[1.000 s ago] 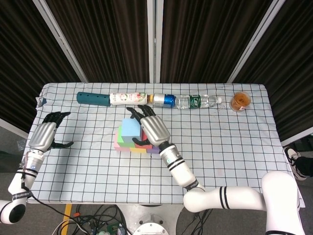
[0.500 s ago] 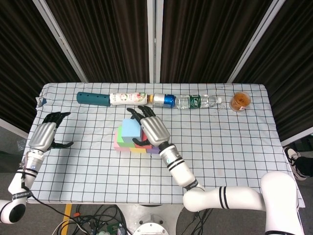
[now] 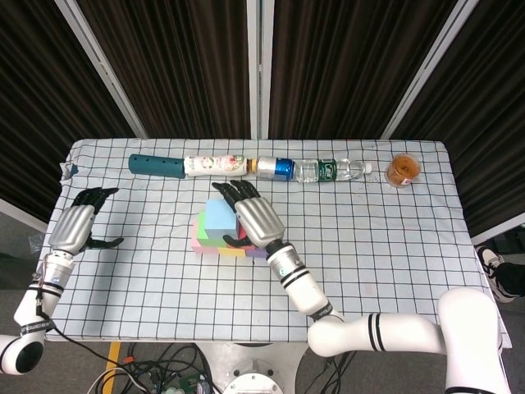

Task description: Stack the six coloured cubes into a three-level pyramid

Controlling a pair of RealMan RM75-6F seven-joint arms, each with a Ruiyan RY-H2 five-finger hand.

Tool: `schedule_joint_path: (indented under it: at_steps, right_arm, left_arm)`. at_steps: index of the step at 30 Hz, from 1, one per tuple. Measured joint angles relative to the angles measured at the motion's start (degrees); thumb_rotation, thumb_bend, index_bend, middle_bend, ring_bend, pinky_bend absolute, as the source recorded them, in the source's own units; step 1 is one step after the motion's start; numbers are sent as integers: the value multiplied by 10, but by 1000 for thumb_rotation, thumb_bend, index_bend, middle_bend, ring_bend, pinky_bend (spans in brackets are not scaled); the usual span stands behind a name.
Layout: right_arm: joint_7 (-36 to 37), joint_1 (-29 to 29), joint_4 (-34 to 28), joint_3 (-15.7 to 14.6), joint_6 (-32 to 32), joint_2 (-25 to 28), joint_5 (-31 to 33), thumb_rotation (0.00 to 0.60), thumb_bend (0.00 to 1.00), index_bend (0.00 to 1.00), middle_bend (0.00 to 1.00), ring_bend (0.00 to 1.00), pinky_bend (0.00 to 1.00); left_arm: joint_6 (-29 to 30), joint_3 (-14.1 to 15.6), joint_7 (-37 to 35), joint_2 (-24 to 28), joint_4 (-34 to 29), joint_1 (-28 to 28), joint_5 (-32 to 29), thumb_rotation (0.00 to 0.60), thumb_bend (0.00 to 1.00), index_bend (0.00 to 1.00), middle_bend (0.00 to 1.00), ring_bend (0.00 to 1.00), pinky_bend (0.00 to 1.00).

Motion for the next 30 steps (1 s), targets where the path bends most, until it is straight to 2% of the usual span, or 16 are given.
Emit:
schedule_joint_path:
  at_steps: [10, 14, 17, 20, 24, 27, 30]
  right_arm:
    - [16, -22, -44, 3, 20, 34, -42, 600, 102, 0, 0, 0, 0]
    - [30, -53, -85, -1, 36, 84, -73, 600, 134, 0, 1, 0, 0]
    - [36, -89, -117, -14, 52, 141, -101, 600, 168, 0, 50, 0, 0]
    - [47, -140, -141, -41, 70, 207, -131, 600, 185, 4, 90, 0, 1]
    - [77, -214, -151, -105, 82, 287, -177, 600, 192, 15, 98, 0, 26]
    - [99, -261, -139, -155, 90, 319, -219, 600, 191, 13, 81, 0, 0]
    - [120, -300, -104, -188, 112, 328, -263, 600, 194, 0, 54, 0, 0]
  left_arm:
    - [12, -4, 13, 9, -8, 4, -8, 600, 101, 131, 118, 60, 59]
    - [36, -6, 30, 12, -6, 15, -15, 600, 101, 131, 118, 60, 59]
    - [56, -3, 48, 15, -2, 28, -18, 600, 101, 132, 118, 60, 59]
    - [78, 4, 62, 16, 4, 43, -16, 600, 101, 139, 118, 61, 59]
    - [116, 15, 78, 13, 14, 66, -7, 600, 101, 172, 130, 61, 59]
    - [153, 30, 86, 6, 22, 89, 13, 600, 101, 185, 134, 60, 59]
    - [192, 50, 89, -3, 25, 117, 41, 600, 101, 185, 134, 60, 60]
